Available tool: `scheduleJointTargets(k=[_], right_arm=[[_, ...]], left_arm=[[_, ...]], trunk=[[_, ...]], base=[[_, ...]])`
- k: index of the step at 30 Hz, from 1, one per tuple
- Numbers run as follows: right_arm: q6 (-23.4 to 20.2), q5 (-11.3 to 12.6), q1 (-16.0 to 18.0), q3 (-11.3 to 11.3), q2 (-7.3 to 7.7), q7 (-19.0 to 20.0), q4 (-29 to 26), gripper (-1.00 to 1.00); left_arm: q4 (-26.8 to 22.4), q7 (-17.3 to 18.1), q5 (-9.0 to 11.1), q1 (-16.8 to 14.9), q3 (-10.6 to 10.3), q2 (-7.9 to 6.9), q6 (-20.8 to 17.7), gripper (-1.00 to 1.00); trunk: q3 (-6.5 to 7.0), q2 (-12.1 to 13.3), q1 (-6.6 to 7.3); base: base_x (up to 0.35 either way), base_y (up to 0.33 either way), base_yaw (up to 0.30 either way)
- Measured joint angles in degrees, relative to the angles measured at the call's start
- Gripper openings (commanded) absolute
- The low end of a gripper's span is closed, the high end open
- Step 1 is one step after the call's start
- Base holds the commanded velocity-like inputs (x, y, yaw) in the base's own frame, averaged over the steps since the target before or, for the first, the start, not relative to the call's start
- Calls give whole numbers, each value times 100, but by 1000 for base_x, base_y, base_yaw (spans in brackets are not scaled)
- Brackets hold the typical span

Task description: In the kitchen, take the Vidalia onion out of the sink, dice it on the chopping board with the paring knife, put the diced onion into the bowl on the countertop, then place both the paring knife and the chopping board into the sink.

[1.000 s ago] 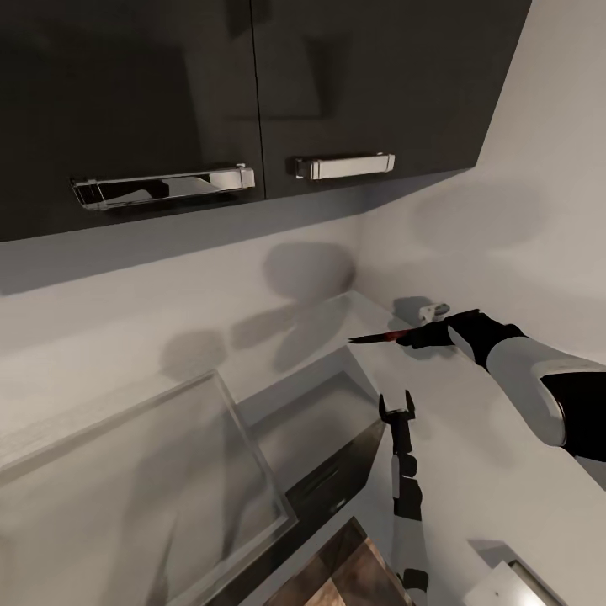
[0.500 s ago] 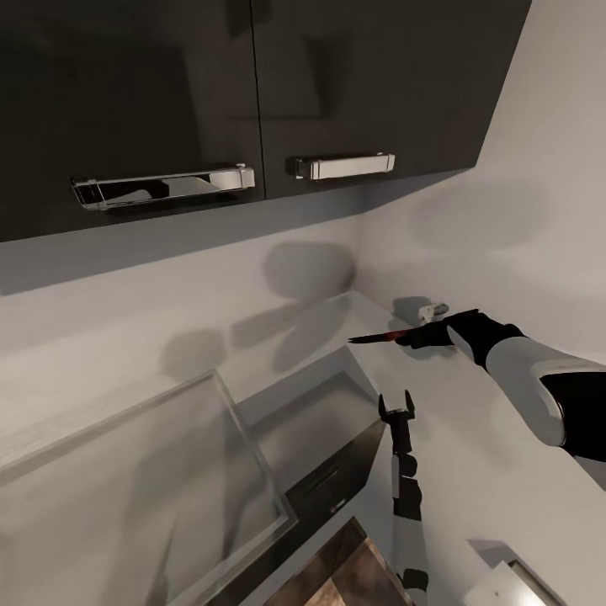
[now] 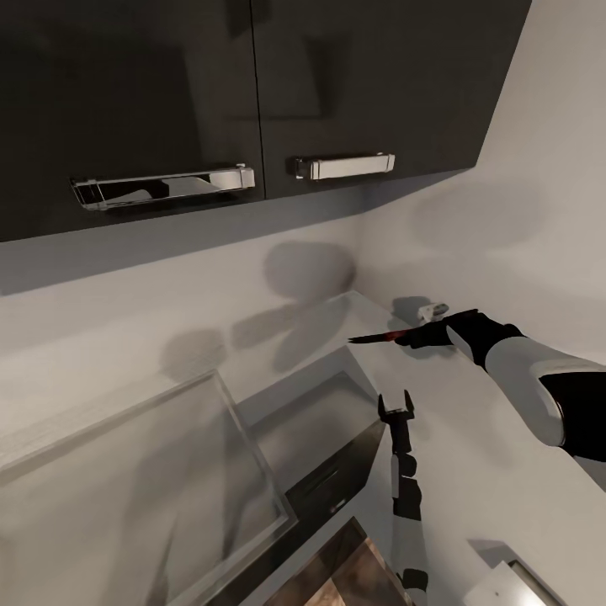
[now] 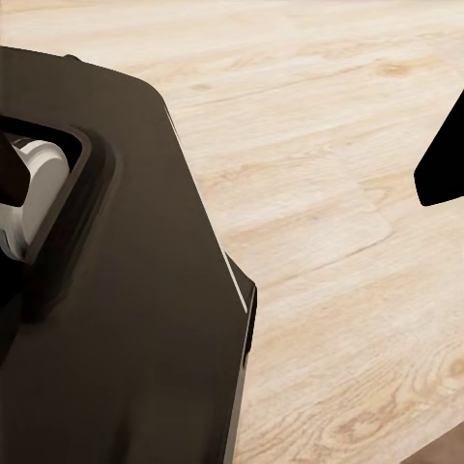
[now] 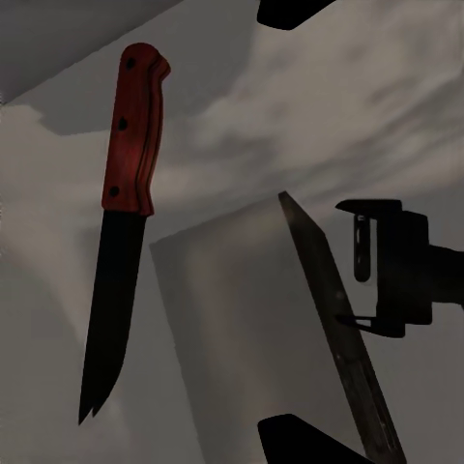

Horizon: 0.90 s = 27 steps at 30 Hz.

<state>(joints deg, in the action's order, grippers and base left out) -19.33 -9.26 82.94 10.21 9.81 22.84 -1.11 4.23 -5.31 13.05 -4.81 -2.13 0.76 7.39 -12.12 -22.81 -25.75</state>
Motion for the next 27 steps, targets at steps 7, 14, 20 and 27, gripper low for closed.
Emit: scheduleJointTargets(k=[7,14,20,27], right_arm=[[1,0,0,0,0,0,-5,100],[-14,1,0,0,-7,-13,-8,100],[-24,1,0,1,-9,-18,-8,100],[-25,1,0,1,-9,-16,-8,100]], left_arm=[[0,0,0,0,0,0,0,100],[0,0,0,0,0,0,0,100],[0,0,0,0,0,2,0,100],[0,0,0,0,0,0,0,100]], trunk=[[0,0,0],[0,0,0],[-23,0,0],[-84,0,0]], base=[[0,0,0],[0,0,0],[0,0,0],[0,0,0]])
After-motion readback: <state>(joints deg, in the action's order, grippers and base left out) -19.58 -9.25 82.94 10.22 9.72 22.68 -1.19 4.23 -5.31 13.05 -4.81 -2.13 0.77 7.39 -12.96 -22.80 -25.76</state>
